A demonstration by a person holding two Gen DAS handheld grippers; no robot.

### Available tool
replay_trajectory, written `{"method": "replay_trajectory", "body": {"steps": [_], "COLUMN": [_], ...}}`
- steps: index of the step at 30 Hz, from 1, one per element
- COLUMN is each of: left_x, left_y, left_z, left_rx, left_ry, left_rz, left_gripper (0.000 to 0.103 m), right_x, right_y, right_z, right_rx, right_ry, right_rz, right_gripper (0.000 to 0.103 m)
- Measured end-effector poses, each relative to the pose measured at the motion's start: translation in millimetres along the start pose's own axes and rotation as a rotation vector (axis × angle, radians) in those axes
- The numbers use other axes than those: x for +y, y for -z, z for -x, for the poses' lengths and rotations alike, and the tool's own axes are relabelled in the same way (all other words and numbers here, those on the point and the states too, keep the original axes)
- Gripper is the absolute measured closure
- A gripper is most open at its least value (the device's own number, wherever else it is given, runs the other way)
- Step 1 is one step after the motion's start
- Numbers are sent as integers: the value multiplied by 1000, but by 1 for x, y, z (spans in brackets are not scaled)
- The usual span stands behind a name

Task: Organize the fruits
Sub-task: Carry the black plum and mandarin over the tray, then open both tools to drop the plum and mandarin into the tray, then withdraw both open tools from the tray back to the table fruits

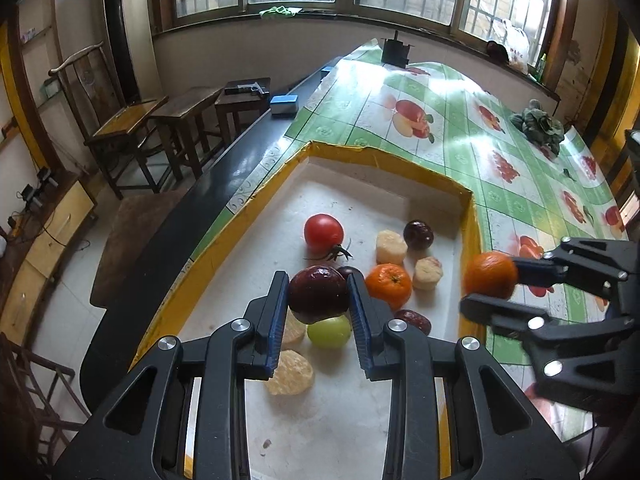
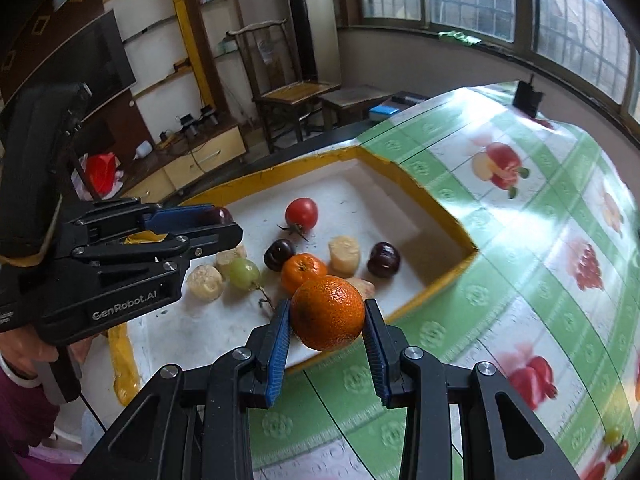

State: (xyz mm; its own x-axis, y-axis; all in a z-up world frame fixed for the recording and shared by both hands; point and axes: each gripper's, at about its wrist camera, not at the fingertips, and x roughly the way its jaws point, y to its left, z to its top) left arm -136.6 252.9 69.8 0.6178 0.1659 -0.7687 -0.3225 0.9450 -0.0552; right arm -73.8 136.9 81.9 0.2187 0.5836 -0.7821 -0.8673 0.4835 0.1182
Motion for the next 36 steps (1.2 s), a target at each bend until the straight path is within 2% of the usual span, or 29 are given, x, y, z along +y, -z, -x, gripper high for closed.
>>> {"method": "replay_trajectory", "body": {"steps": [12,23,25,26,27,36], "left_x": [5,7,6,6,5,-15], "left_y": [-7,-7,-6,-6,-6,-5], "left_z": [-22,-26,-22,-19,-16,7], "left_rx": [33,45,34,22,9,-46], "left_ry": [-37,-68,-71,-68,-64,-46], "left_rz": [21,47,48,50,53,33], "left_gripper": [74,73,61,45,40,40], "right_x": [7,6,5,6,5,-3], "right_y": [-6,-1,1,2,3,16], "right_z": [-39,-27,-20,-17,-13,18], "right_rx": [75,48,36,31,22,-37], "right_ry": [1,-33,-32,-34,-38,-37], "right_rz": [48,20,13,10,2,-50], "right_gripper": [69,62,62,61,61,60]}}
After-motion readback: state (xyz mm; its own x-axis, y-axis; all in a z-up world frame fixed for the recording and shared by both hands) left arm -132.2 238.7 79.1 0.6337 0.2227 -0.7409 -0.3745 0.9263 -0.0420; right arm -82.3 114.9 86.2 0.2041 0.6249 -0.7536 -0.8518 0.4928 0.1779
